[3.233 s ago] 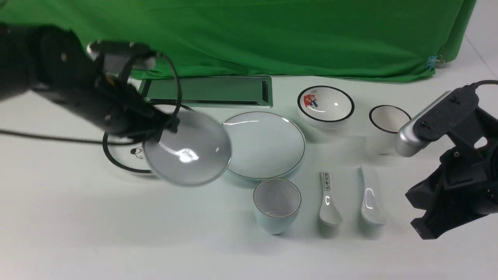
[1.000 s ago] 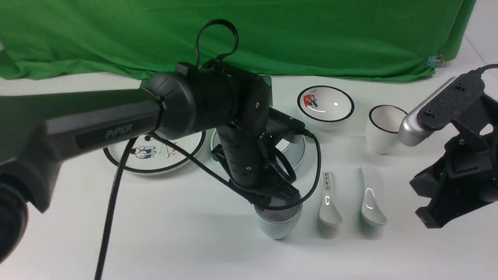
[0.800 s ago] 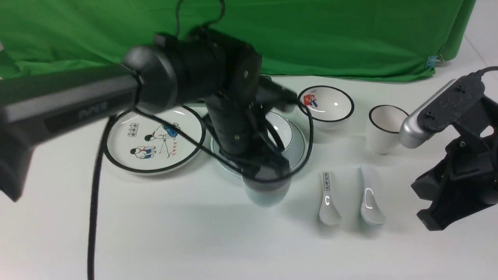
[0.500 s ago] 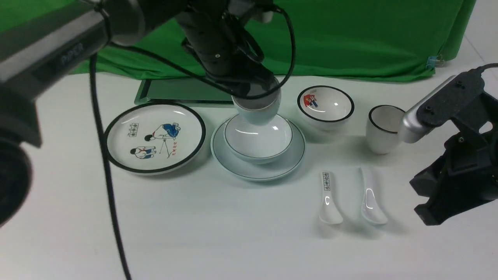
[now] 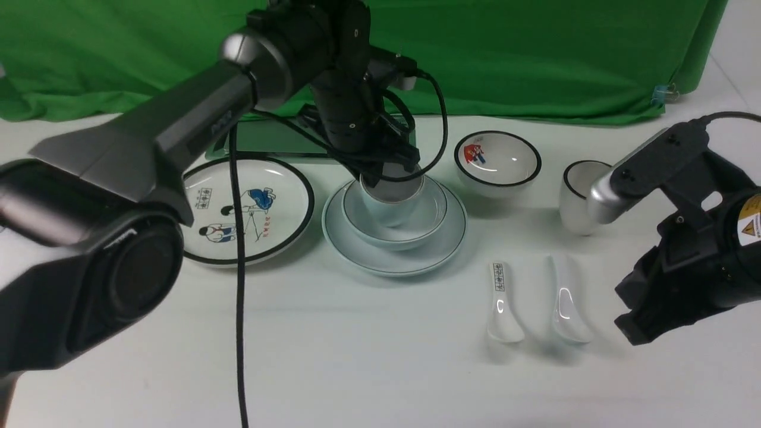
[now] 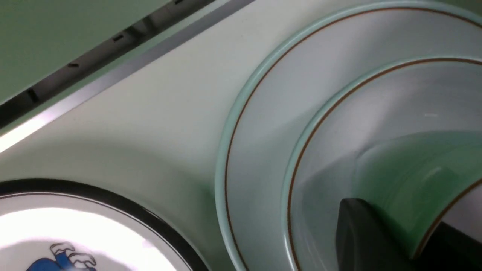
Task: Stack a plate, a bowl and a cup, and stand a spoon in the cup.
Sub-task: Use the left arm to put the blue teacup into the blue rice bowl in the middle, then use the right arm to grab a blue soup spoon
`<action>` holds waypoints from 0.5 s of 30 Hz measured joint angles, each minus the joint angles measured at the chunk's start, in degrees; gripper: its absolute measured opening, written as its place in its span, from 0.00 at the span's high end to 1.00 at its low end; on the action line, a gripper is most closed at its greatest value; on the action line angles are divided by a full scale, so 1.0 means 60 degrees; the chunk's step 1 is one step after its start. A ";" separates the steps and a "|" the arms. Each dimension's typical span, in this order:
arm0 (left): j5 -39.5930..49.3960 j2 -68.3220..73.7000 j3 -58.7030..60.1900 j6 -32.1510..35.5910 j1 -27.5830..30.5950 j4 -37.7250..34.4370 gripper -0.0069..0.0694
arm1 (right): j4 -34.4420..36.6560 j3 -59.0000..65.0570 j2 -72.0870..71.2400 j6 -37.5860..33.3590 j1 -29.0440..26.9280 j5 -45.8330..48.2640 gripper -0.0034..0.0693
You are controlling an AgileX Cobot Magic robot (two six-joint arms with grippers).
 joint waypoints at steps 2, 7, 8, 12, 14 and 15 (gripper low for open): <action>0.0000 0.0015 -0.0008 -0.0010 0.0000 0.0000 0.79 | -0.0023 -0.0013 0.0310 0.0225 0.0000 -0.0009 0.83; -0.0028 -0.0054 -0.0028 -0.0192 0.0000 0.0006 0.53 | -0.0449 -0.0486 0.1215 0.0981 -0.0033 0.0051 0.60; -0.0014 -0.0078 -0.0028 -0.0192 0.0000 0.0007 0.52 | -0.0449 -0.0517 0.1296 0.1006 -0.0045 0.0051 0.57; 0.0357 -0.0673 -0.0525 -0.0290 0.0000 0.0359 0.34 | -0.0546 -0.1320 0.2249 0.1129 -0.0572 -0.0028 0.32; 0.0360 -0.1400 -0.0684 -0.0578 0.0000 0.0874 0.31 | -0.0575 -0.1729 0.2940 0.1198 -0.0996 -0.0230 0.28; 0.0369 -0.1709 -0.0705 -0.0670 0.0000 0.1052 0.31 | -0.0552 -0.1905 0.3182 0.1235 -0.1129 -0.0337 0.28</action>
